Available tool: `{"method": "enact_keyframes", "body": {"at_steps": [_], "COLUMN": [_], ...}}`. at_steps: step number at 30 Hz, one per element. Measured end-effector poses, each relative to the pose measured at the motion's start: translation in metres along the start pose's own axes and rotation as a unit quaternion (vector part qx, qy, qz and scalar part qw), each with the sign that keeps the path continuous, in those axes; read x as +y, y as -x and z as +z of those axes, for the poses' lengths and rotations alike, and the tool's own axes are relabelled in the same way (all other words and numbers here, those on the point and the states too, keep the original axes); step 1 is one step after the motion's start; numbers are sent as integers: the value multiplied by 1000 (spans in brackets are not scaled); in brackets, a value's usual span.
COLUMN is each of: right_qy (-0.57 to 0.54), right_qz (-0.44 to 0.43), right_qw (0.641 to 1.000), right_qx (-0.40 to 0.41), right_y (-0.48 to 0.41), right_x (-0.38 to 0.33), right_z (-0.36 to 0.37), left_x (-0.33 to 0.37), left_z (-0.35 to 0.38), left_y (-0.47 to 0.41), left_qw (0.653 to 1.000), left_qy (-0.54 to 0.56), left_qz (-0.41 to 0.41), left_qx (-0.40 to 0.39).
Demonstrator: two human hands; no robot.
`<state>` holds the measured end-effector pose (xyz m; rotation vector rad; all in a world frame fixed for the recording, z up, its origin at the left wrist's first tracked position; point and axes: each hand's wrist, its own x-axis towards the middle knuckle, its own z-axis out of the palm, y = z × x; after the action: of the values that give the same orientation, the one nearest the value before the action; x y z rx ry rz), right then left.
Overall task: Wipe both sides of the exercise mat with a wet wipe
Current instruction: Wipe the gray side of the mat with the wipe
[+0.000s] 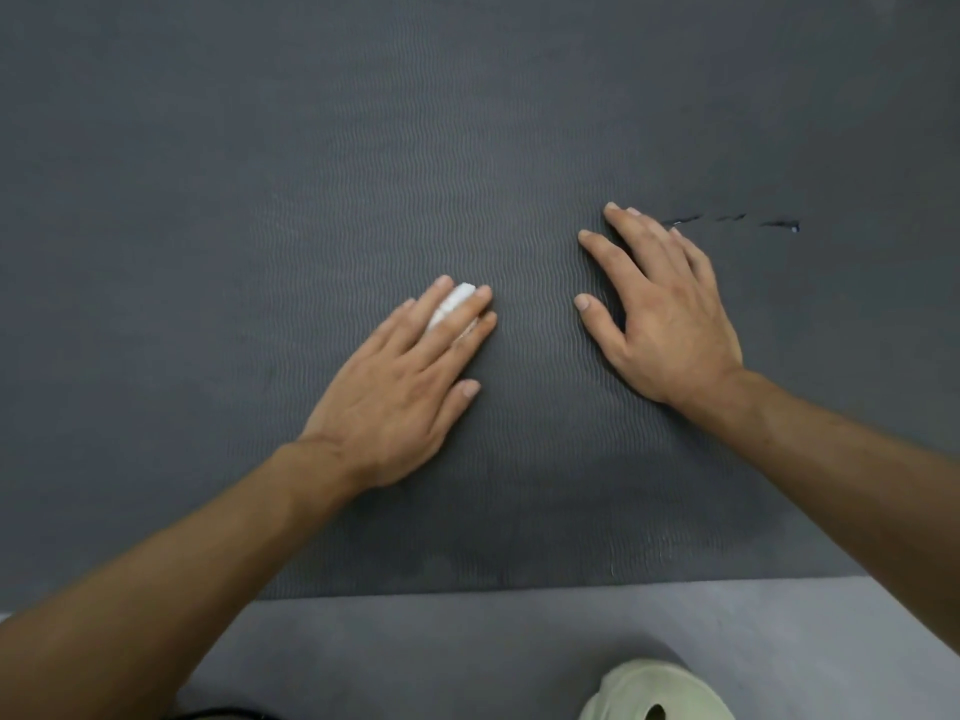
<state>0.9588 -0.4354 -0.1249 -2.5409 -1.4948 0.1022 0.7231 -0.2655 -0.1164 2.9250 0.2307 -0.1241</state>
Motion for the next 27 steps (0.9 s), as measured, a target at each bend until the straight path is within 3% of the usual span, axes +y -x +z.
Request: {"method": "enact_keyframes", "body": {"at_steps": [9,13,16,23,27], "right_qy": [-6,-1,6,9,10], "right_qz": [-1,-6,-9,-6,-7], "right_qw": [1000,1000,1000,1000,1000], "right_qx": [5,3,-4,-3,-6], "right_y": [0,1,0,0,0], "right_x": [1,2,3,2,1], "right_z": [1,1,0,0,1], "left_x": [-103,-113,-96,-17,-25], "left_z": [-24,-28,-22,-14,-15], "left_y": [-45,-58,-60,-29,-28], "left_qw": [977,959,970,997,996], "left_qy": [35,79,100,58,13], "left_qz": [-205,-260,-208,38,71], "left_qx": [53,76,75,-29,-47]}}
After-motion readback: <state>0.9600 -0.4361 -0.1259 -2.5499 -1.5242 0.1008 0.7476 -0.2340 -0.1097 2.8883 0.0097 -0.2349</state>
